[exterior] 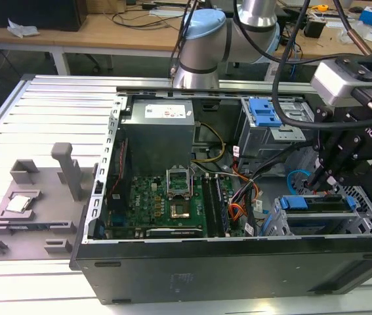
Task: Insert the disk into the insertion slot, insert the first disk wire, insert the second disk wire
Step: 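Insert the second disk wire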
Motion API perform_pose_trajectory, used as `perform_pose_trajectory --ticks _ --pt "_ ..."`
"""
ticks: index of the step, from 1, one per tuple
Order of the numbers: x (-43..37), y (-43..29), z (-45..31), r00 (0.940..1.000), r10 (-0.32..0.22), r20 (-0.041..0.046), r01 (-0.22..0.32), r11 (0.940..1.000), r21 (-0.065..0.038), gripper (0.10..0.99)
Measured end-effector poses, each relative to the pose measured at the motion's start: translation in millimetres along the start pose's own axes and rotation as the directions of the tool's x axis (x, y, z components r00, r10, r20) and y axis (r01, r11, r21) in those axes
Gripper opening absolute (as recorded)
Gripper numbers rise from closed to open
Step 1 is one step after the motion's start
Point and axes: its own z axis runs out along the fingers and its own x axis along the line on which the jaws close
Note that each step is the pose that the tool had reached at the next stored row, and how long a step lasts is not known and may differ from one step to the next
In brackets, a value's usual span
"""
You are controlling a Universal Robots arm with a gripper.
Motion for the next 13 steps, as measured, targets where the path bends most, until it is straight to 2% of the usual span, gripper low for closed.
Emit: perform_pose_trajectory --ticks 3,7,10,13 --pt "0.0 0.0 0.1 0.9985 0.055 0.0033 -0.055 0.9985 0.0 0.165" --pt "0.0 -0.1 0.3 0.9922 0.125 0.0073 -0.125 0.9922 -0.001 0.165" --pt "0.0 -0.1 0.4 0.9853 0.17 0.0098 -0.17 0.9854 -0.002 0.165" --pt "0.0 -0.1 0.5 0.9748 0.223 0.0124 -0.223 0.9749 -0.003 0.165"
